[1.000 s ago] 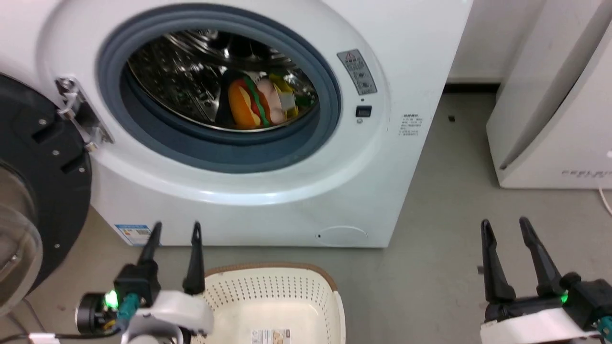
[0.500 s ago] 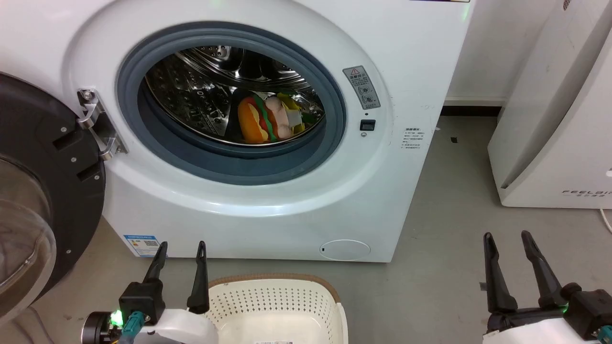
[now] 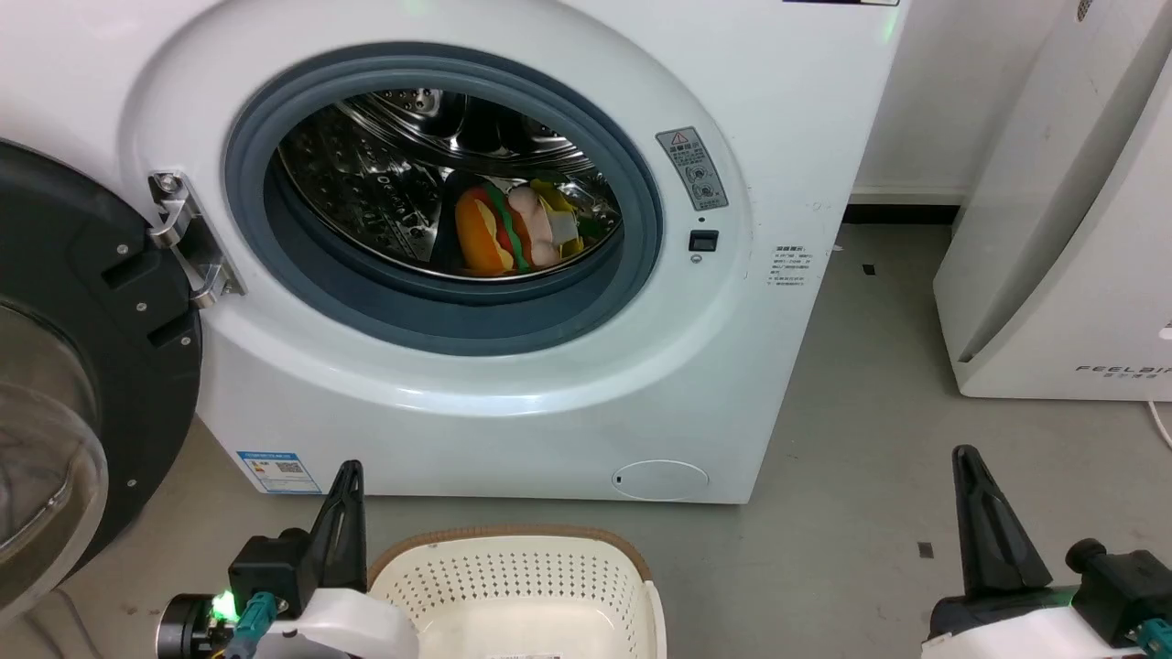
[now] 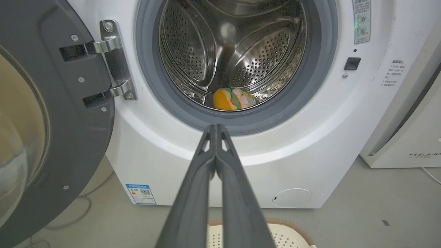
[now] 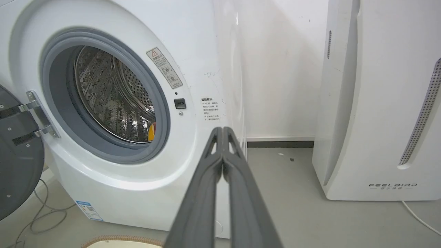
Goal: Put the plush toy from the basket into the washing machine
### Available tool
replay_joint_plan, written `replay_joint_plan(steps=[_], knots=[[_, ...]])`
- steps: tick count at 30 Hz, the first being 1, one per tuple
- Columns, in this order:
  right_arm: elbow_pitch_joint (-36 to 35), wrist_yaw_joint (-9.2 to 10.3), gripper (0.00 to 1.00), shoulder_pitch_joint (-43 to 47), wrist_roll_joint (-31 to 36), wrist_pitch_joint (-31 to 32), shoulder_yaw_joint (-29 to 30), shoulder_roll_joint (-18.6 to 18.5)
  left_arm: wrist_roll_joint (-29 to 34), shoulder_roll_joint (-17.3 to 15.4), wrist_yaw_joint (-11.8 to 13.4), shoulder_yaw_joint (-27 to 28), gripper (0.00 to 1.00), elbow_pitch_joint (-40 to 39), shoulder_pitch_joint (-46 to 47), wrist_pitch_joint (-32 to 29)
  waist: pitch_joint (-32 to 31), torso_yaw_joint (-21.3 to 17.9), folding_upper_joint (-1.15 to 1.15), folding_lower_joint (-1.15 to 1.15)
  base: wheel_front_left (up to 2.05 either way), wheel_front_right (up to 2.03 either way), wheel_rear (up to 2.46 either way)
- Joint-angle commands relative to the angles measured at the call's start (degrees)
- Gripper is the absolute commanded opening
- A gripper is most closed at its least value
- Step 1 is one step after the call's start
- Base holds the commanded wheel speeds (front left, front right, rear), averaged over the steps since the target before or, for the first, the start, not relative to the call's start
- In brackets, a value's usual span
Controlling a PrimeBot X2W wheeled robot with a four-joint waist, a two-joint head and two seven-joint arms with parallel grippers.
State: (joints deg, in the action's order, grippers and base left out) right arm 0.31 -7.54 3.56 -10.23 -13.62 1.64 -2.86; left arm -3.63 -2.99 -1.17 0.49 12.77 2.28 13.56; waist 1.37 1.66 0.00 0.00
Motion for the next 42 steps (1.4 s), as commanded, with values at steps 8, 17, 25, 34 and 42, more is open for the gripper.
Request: replay_joint_plan(steps=[8,17,25,34,42], knots=[[-0.04,0.01,0.00,-0.52,1.24,1.09,-0.14,0.00,0.47,0.01,0.18,-0.06,0.00,-1.34,-0.34,-1.10,-0.09,-0.12,0.00,0.00,0.00,0.00,0.00],[-0.06,0.01,0.00,-0.78,2.00,2.14,-0.27,0.00,0.74,0.02,0.26,-0.10,0.00,-2.31,-0.51,-2.15,-0.20,-0.25,0.00,0.00,0.00,0.00,0.00],[-0.09,0.02,0.00,-1.07,2.85,3.32,-0.41,0.00,1.03,0.03,0.35,-0.14,0.00,-3.38,-0.69,-3.32,-0.32,-0.39,0.00,0.00,0.00,0.00,0.00],[-0.11,0.02,0.00,-1.32,3.61,4.38,-0.54,-0.01,1.30,0.04,0.44,-0.18,0.00,-4.35,-0.85,-4.38,-0.43,-0.53,0.00,0.00,0.00,0.00,0.00],[-0.13,0.02,0.00,-1.52,4.20,5.21,-0.64,-0.01,1.51,0.04,0.50,-0.20,0.00,-5.10,-0.98,-5.20,-0.51,-0.63,0.00,0.00,0.00,0.00,0.00]])
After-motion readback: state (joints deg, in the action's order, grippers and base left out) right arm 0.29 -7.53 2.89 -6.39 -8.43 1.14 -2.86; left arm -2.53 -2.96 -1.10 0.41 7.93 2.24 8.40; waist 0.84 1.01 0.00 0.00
